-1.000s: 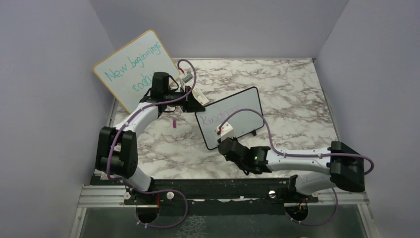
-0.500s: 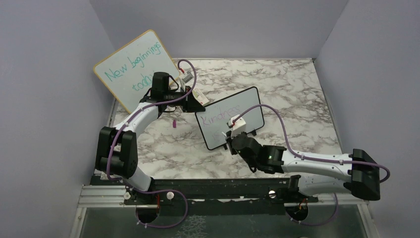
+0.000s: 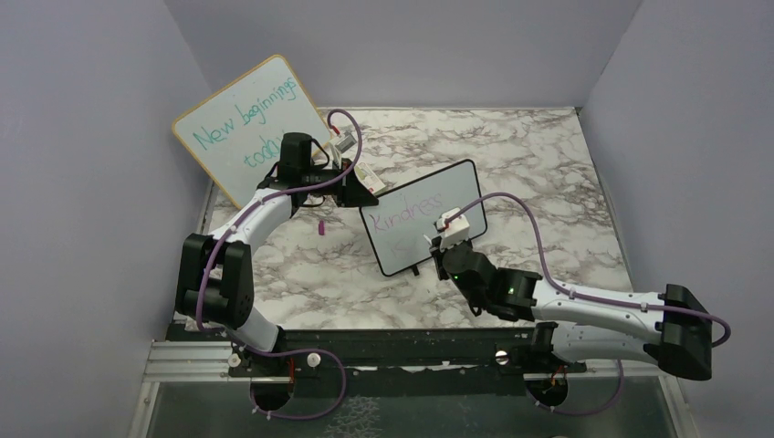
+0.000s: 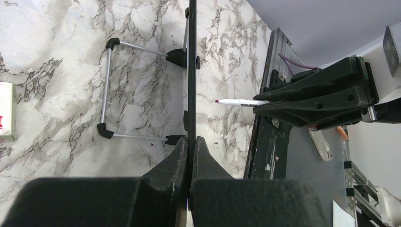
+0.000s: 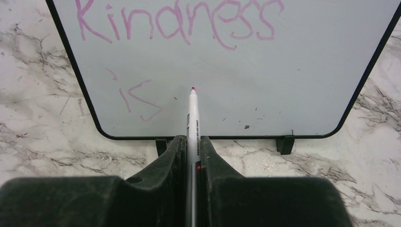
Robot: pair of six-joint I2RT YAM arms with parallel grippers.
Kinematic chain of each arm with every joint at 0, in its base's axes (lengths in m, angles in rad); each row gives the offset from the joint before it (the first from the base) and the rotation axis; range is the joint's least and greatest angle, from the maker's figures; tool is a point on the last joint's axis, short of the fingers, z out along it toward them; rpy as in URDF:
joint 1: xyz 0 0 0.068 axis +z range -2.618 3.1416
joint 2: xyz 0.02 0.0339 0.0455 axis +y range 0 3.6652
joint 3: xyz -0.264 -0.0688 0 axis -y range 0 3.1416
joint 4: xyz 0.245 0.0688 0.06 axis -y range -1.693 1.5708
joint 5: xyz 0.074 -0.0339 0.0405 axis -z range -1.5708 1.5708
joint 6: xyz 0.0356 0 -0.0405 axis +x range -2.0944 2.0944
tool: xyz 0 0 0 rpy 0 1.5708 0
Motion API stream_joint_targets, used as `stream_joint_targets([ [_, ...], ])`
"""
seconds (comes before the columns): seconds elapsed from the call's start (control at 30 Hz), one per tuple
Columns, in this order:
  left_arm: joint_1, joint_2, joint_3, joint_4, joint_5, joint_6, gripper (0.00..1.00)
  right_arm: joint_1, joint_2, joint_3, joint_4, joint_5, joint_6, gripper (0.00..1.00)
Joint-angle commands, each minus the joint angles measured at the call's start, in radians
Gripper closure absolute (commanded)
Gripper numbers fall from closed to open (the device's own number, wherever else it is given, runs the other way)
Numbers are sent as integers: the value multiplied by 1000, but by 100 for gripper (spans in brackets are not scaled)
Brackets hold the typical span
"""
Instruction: Write a sentence on the whiteboard
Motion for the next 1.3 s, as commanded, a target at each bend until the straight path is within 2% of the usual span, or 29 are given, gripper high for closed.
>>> stream_joint_targets([
  [0.0, -9, 11, -18, -72, -71, 23, 100, -2, 12, -9, 35, 41, -25, 100],
  [0.63, -9, 19, -17, -72, -68, 20, 100, -10, 115, 27, 116, 30, -60, 100],
  [1.27, -9, 20, -17, -72, -67, 19, 100, -27, 150, 46, 155, 32, -80, 100],
])
